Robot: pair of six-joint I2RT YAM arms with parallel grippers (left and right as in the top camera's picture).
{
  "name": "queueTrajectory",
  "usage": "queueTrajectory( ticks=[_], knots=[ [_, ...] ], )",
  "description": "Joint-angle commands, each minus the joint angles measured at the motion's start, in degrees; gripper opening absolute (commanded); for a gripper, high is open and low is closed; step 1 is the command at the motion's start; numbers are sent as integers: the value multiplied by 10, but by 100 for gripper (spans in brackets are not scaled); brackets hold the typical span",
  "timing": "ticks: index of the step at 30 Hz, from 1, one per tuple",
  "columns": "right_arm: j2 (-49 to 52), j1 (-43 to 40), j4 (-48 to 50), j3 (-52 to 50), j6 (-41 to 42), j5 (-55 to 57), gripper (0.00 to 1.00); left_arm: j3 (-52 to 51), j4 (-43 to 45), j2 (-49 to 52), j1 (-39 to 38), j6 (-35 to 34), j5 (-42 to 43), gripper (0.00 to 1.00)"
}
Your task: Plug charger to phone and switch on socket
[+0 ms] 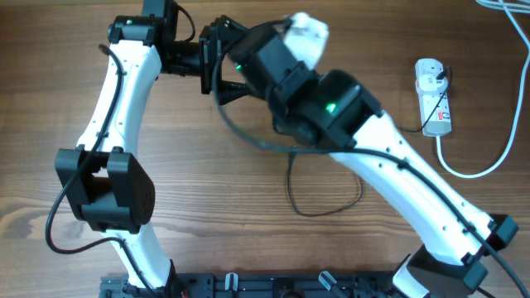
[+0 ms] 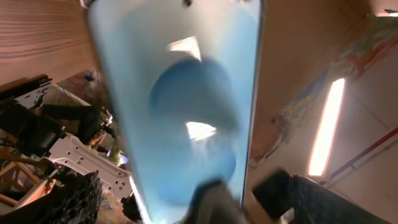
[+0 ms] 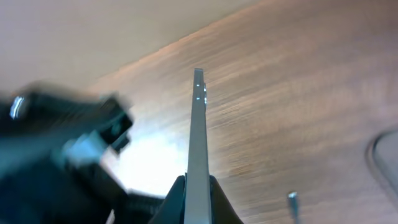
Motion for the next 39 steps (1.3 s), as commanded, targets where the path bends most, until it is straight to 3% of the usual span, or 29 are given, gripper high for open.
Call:
queueTrajectory(
  ticks=[1,7,10,24,28,39],
  knots=[
    [-44,-8,5,10,221,-11,4,0,0,-14,-2,3,13,96],
    [-45,-8,3,10,400,-51,4,0,0,-14,-3,-5,13,90],
    [-44,-8,4,10,449,-77,4,0,0,-14,-4,-28,13,90],
    [-23,-8,0,10,478,-52,4,0,0,-14,-5,-42,28,74],
    [-21,-8,-6,10,485,-6,4,0,0,-14,-5,-43,14,72],
    [4,-3,-14,10,504,-7,4,0,13,-14,-5,-57,-33,70]
  ],
)
